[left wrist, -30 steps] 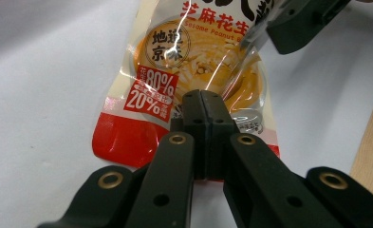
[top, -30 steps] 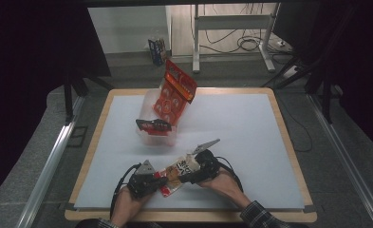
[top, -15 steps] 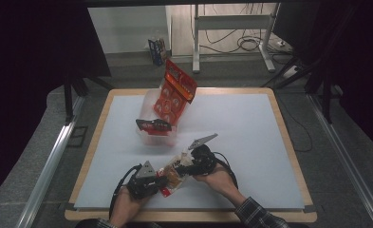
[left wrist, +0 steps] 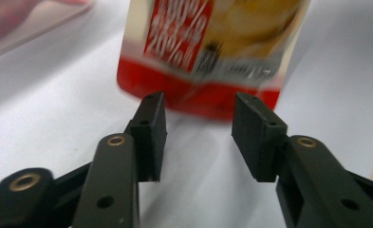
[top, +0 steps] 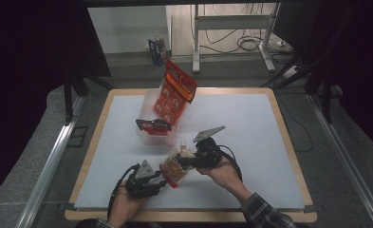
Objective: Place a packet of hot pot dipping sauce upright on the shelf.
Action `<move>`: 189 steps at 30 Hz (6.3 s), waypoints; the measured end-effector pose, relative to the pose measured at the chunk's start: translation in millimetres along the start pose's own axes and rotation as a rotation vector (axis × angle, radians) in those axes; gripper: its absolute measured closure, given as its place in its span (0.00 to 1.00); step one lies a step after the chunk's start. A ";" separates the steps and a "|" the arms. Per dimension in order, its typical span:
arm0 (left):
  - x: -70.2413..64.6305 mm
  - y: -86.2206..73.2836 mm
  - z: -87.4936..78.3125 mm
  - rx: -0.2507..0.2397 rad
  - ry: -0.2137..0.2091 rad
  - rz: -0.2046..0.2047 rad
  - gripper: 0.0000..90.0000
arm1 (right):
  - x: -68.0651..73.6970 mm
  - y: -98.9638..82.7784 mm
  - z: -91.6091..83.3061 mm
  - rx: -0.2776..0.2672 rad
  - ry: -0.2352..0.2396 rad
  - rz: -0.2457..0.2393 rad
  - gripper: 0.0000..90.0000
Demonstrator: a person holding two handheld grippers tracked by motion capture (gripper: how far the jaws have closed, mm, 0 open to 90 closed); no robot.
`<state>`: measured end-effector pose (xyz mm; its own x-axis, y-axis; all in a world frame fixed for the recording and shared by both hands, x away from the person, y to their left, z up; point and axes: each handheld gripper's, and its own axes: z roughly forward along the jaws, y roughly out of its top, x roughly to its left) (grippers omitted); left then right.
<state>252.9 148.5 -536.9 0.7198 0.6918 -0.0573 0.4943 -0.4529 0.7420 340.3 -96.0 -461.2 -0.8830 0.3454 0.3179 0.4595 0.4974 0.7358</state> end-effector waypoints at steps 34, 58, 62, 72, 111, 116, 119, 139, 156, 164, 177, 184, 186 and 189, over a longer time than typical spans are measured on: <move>-1.4 0.1 -7.5 -0.051 -0.007 -0.043 0.08 | -42.9 55.7 -61.6 -0.004 -0.211 -0.079 0.97; 6.6 -2.6 -11.2 -0.057 0.022 -0.060 0.05 | -69.2 104.8 -26.7 0.112 -0.181 -0.168 0.98; 6.8 -2.9 -10.5 -0.049 0.026 -0.060 0.05 | -68.9 111.2 -22.6 0.122 -0.175 -0.181 0.98; 7.2 -3.2 -10.4 -0.043 0.026 -0.059 0.05 | -66.9 124.4 -12.1 0.132 -0.171 -0.207 0.98; 8.8 -4.0 -10.3 -0.035 0.028 -0.056 0.05 | -56.8 149.7 28.9 0.099 -0.140 -0.227 0.98; 8.8 -4.1 -10.2 -0.034 0.027 -0.059 0.05 | -56.6 152.5 34.2 0.090 -0.136 -0.222 0.98; 9.0 -4.2 -10.3 -0.034 0.027 -0.059 0.05 | -56.5 154.0 38.0 0.083 -0.130 -0.221 0.98; 9.7 -4.7 -11.1 -0.033 0.026 -0.064 0.05 | -64.0 154.1 62.5 0.081 -0.109 -0.195 0.98; 9.3 -5.0 -9.7 -0.023 0.028 -0.062 0.05 | -74.4 139.8 78.3 0.114 -0.105 -0.189 0.98; 8.7 -4.8 -9.2 -0.017 0.029 -0.059 0.05 | -80.6 134.1 80.3 0.102 -0.097 -0.158 0.97; 8.4 -4.7 -9.0 -0.016 0.031 -0.057 0.05 | -76.5 133.5 77.2 0.105 -0.153 -0.184 0.82; 8.2 -4.6 -8.7 -0.011 0.033 -0.053 0.05 | -74.7 135.0 69.2 0.082 -0.169 -0.189 0.73; 8.0 -4.5 -8.7 -0.010 0.035 -0.051 0.05 | -74.7 136.0 65.1 0.075 -0.177 -0.182 0.67; 7.7 -4.3 -8.8 -0.010 0.035 -0.049 0.05 | -75.2 136.4 61.1 0.068 -0.186 -0.178 0.63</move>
<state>252.0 160.7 -534.6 0.6770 0.7326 -0.0702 0.5234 -0.4123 0.7457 475.2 -5.5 -421.3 -0.9205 0.3850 0.0672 0.3095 0.6132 0.7267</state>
